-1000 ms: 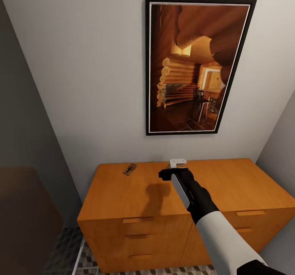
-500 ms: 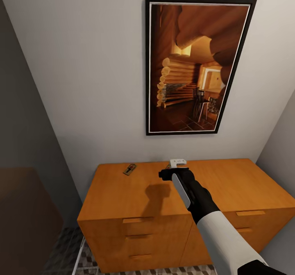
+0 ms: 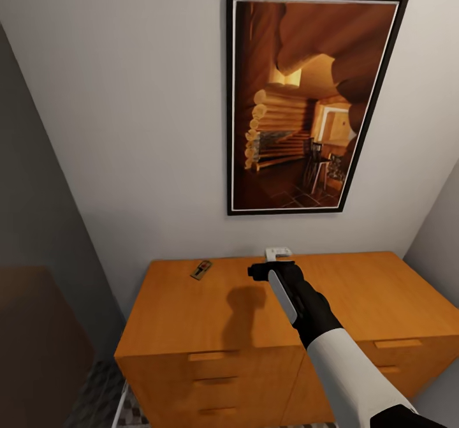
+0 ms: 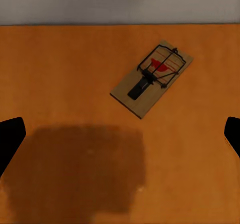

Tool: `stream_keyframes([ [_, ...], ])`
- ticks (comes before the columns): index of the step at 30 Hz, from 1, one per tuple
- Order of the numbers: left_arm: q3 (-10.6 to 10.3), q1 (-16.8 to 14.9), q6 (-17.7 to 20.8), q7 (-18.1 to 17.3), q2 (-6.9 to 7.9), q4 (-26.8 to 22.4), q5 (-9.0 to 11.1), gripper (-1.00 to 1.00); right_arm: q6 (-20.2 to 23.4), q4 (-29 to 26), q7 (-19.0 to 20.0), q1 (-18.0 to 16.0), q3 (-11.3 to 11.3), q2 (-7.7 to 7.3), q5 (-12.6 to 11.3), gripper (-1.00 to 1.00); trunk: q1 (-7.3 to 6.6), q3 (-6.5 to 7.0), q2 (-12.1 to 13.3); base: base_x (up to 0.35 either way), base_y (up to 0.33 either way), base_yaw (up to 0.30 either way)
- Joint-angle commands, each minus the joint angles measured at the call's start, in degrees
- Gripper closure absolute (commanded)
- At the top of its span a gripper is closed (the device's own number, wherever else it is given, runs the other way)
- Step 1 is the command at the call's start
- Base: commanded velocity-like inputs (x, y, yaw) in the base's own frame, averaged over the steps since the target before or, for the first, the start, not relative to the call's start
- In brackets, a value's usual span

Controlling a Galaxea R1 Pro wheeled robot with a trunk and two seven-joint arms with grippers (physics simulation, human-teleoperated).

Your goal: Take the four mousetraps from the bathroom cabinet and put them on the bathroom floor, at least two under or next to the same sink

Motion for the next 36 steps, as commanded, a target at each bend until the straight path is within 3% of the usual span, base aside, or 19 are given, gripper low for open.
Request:
stream_keyframes([
  [1,-0.5,-0.1,-0.3,0.0,-0.03,0.2,0.4,-1.00,0.1,0.0,-0.6,-0.1,0.1,-0.02,-0.6,-1.00,0.06,-0.13,-0.1,0.186,0.000,0.000],
  [9,-0.5,-0.1,-0.3,0.0,-0.03,0.2,0.4,-1.00,0.1,0.0,-0.6,-0.1,0.1,-0.16,-0.5,-1.00,0.06,-0.13,-0.1,0.082,0.000,0.000],
  [21,-0.5,-0.1,-0.3,0.0,-0.03,0.2,0.4,-1.00,0.1,0.0,-0.5,-0.1,0.1,-2.48,-0.5,-1.00,0.06,-0.13,-0.1,0.004,0.000,0.000],
  [36,-0.5,-0.1,-0.3,0.0,-0.03,0.2,0.4,-1.00,0.1,0.0,-0.5,-0.1,0.2,-2.60,-0.5,-1.00,0.06,-0.13,-0.1,0.008,0.000,0.000],
])
